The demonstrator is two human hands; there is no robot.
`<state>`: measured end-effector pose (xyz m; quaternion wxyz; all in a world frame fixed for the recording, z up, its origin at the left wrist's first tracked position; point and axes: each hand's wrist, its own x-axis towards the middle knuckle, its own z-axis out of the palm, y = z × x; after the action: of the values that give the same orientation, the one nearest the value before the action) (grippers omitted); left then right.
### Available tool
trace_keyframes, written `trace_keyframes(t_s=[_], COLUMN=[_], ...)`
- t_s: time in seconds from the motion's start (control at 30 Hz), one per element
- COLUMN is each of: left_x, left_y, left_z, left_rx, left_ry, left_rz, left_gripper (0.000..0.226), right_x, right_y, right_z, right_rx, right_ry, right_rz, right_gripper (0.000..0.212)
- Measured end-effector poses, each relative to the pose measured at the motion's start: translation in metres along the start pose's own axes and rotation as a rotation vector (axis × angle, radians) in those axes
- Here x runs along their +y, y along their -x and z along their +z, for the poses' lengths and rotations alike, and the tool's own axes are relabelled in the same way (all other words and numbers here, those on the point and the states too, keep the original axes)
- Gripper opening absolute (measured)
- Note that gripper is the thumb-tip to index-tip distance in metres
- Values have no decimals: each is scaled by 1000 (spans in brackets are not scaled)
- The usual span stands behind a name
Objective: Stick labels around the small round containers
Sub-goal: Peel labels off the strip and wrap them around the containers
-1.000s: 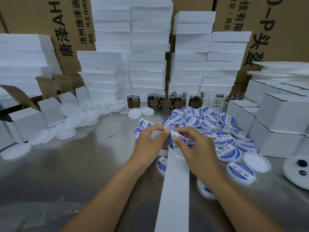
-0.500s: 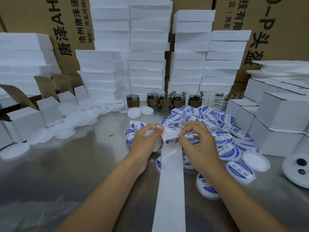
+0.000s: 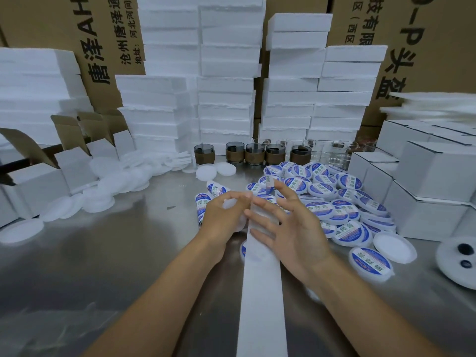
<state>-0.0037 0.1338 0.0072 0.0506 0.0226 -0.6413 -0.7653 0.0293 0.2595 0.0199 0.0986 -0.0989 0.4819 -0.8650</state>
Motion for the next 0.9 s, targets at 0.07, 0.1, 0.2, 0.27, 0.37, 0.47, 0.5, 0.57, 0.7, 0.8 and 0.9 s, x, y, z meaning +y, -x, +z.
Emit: trace_keyframes(t_s=[0.07, 0.1, 0.2, 0.27, 0.37, 0.47, 0.5, 0.57, 0.7, 0.8, 0.9], left_x=[3, 6, 17, 22, 18, 10, 8, 6, 2, 1, -1], left_y=[-2, -3, -8, -5, 7, 19, 22, 26, 25, 21, 16], left_z=[-1, -2, -11, -13, 0, 18, 22, 28, 29, 27, 25], left_rx=[13, 38, 127, 104, -79, -246, -282, -317, -273, -262, -265], left_ry=[75, 112, 213, 325, 451, 515, 540, 573, 495, 459, 478], left_rz=[-9, -1, 49, 60, 1, -41, -53, -80, -134, -179, -212], left_gripper=[18, 21, 28, 29, 30, 30, 29, 29, 35, 46, 57], right_x=[0, -1, -1, 0, 1, 2, 1, -1, -11, -24, -27], right_y=[-2, -3, -5, -6, -8, -9, -8, -8, -7, -5, -2], right_z=[-4, -4, -7, -8, -8, -7, -7, -6, -6, -10, -7], right_rx=[33, 45, 62, 75, 138, 208, 227, 261, 308, 352, 314], right_ry=[9, 11, -6, -45, -174, -320, -342, -358, -317, -200, -14], right_rz=[0, -1, 13, 21, 33, 51, 47, 29, -45, -148, -210], right_gripper=[50, 48, 33, 33, 33, 12, 16, 19, 20, 15, 9])
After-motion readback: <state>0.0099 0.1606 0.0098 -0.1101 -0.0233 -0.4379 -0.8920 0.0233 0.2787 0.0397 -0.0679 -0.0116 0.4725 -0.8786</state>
